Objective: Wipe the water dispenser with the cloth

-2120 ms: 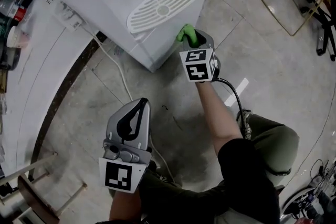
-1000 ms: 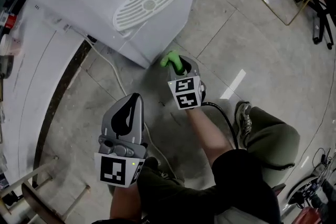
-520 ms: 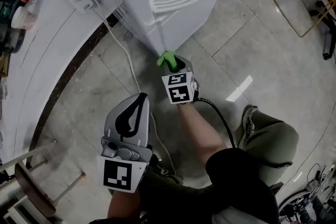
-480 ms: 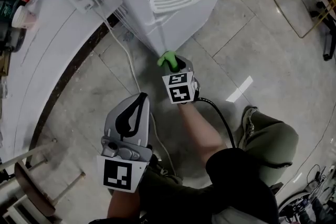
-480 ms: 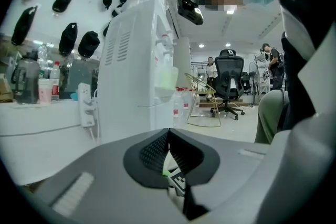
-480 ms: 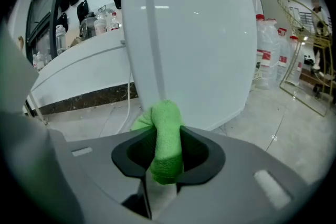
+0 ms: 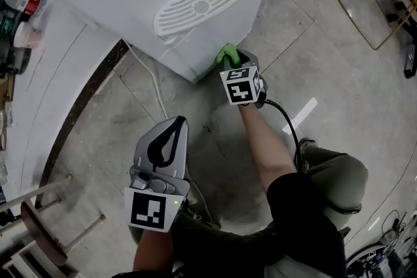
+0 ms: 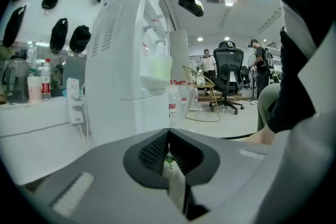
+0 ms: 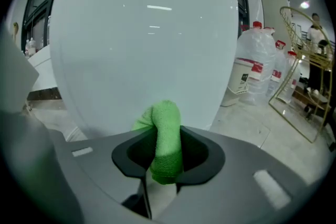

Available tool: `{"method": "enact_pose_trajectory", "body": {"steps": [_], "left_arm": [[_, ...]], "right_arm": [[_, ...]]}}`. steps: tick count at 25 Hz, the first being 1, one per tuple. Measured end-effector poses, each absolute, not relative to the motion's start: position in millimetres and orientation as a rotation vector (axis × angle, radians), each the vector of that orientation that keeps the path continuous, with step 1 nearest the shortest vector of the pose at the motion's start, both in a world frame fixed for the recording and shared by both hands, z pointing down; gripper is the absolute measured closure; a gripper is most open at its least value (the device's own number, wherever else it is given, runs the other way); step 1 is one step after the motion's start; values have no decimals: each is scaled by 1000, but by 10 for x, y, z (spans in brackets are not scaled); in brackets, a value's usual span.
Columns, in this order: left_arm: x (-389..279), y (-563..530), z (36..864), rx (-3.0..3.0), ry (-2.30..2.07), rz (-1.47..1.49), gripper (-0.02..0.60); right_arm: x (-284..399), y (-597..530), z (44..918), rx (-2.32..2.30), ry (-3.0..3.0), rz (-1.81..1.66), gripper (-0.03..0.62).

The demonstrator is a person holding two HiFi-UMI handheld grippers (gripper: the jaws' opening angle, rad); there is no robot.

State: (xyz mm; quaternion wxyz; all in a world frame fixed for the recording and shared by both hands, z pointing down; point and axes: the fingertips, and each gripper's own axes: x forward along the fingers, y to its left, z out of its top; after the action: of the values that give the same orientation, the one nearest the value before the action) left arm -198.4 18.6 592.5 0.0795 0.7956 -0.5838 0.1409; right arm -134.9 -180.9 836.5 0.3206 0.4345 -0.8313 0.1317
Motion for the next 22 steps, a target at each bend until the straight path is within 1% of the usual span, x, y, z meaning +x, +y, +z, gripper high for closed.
{"method": "enact_pose_trajectory", "body": {"steps": [3,14,17,22], "left_arm": [[-1951,37,5919,2336,-1794,357,579],[-1655,-275,6006,2318,-1871,389,580],[-1603,-215,6035,2385,-1837,438,580],[-1578,30,6148,2527,-1660,492,580]], "right_arm": [[-1104,-2146,8344,1146,-2149,275,476],[-427,-2983,8284,1287,-2079,185,476],[-355,-2913,8134,1368,-2106,243,476],[-266,-2397,7767,1456,-2122,360,476]]}}
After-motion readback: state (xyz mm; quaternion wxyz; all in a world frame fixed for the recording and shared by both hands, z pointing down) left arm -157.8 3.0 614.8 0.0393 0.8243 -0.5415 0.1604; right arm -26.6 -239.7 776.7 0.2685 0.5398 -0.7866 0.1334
